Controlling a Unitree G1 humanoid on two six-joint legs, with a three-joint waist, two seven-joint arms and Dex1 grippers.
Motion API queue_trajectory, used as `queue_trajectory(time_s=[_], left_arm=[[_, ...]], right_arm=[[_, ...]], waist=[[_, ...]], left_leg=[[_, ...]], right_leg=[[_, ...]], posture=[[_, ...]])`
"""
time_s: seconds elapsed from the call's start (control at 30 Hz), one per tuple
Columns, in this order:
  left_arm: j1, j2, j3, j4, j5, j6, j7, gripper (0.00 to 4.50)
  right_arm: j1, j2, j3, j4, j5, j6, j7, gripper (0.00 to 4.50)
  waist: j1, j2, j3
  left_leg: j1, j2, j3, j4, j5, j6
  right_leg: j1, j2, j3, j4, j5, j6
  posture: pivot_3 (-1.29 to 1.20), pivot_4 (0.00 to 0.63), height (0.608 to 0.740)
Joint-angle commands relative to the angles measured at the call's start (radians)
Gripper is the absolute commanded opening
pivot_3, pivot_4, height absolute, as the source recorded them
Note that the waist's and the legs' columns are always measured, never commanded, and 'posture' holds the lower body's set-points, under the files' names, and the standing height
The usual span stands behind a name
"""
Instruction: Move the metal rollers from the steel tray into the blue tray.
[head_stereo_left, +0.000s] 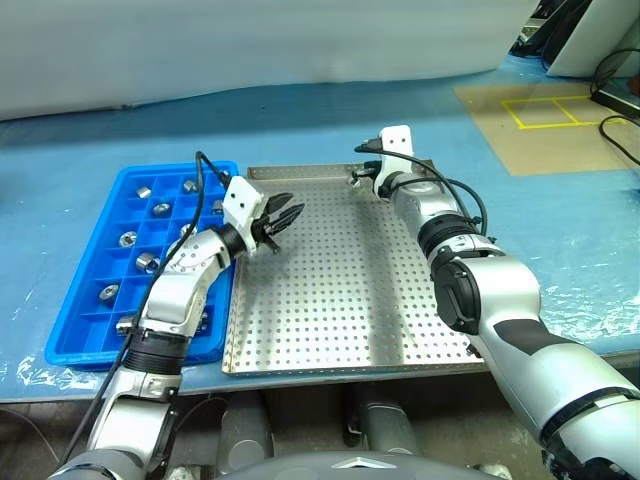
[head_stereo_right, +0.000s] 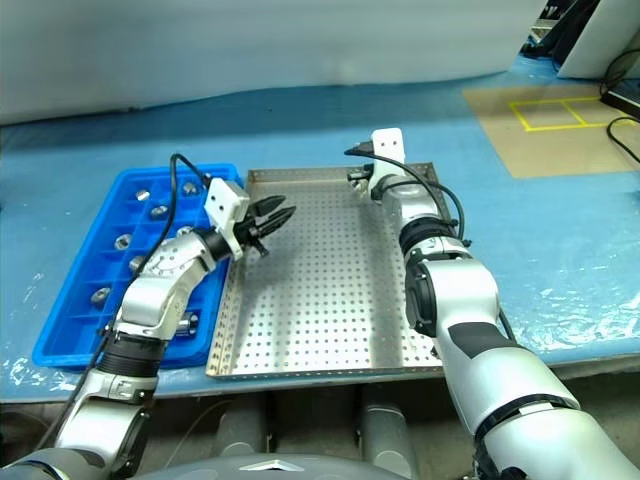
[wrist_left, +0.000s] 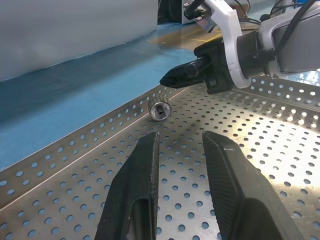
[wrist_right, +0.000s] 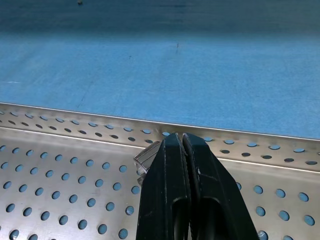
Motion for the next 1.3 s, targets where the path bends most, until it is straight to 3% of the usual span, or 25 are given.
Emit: queue_trajectory(time_s=[0.03,0.43,1.3], left_arm=[[-0.023,-0.002,0.004,-0.004,-0.003,-0.029,-0.006,1.42],[-0.003,0.008,0.01,-0.022,-0.001,-0.025,0.001,1.42],[-0.008,0.0,0.001,-0.024,0.0,-0.019,0.0,1.42]], right_arm=[[0.005,-0.008,0.008,-0.036,0.004,-0.036,0.019,0.58],[0.019,-0.009,0.038,-0.03,-0.011,-0.08,0.055,4.48],[0.038,0.027,0.049,0.016,-0.035,-0.083,-0.018,4.48]], waist=[[0.0,0.0,0.0],[0.001,0.0,0.0],[0.001,0.0,0.0]], left_leg=[[0.0,0.0,0.0,0.0,0.0,0.0],[0.0,0.0,0.0,0.0,0.0,0.0],[0.0,0.0,0.0,0.0,0.0,0.0]], right_leg=[[0.0,0.0,0.0,0.0,0.0,0.0],[0.0,0.0,0.0,0.0,0.0,0.0],[0.0,0.0,0.0,0.0,0.0,0.0]], posture=[[-0.05,0.15,0.74],[-0.03,0.15,0.74],[-0.04,0.15,0.74]])
